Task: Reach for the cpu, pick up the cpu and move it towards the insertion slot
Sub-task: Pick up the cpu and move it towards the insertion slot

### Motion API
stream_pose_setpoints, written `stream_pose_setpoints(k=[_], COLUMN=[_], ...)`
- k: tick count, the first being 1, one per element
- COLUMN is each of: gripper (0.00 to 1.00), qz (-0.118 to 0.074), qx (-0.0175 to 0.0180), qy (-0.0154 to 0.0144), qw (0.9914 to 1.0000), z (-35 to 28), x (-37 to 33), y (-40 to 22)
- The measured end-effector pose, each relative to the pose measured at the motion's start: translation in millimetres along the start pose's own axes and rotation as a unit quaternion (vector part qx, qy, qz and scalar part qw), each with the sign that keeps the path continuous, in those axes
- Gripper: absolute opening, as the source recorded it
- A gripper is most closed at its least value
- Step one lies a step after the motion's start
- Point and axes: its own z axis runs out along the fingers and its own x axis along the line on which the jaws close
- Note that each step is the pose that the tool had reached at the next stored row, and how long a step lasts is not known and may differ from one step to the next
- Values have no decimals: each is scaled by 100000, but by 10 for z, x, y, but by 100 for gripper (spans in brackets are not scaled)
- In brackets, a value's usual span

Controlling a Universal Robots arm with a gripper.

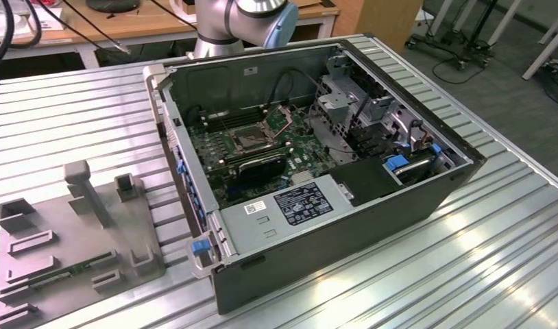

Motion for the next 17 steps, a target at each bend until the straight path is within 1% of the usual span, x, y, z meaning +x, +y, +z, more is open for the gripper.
stream_pose_setpoints(k=[17], gripper=[55], qz=[8], qx=[242], qy=[9], qw=[100000], z=[-221], x=[6], y=[13])
